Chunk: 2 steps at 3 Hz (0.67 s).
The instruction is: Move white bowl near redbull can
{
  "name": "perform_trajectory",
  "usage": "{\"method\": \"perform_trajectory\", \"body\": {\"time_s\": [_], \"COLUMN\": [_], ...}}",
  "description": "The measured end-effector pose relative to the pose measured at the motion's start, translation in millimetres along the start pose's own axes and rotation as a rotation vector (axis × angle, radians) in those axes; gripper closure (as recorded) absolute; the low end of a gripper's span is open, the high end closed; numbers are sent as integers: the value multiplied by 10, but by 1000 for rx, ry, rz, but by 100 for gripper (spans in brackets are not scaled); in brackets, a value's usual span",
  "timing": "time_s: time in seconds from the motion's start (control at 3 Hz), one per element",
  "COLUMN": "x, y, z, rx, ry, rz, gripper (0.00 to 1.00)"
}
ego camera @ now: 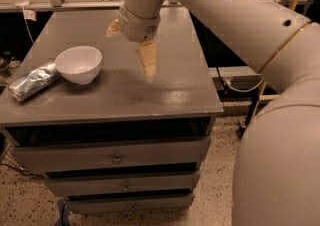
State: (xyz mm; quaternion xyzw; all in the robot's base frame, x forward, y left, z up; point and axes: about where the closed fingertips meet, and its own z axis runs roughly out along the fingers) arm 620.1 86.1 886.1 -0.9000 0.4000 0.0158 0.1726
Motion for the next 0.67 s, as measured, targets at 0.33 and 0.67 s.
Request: {"method": "perform_trajectory", "body": {"time_s": [0.33, 0.67], "x": [315, 666], "y": [290, 671], "z": [-128, -308], "rx": [10, 19], "ry": [29, 61], "rz": [125, 275], "gripper": [0, 0]}}
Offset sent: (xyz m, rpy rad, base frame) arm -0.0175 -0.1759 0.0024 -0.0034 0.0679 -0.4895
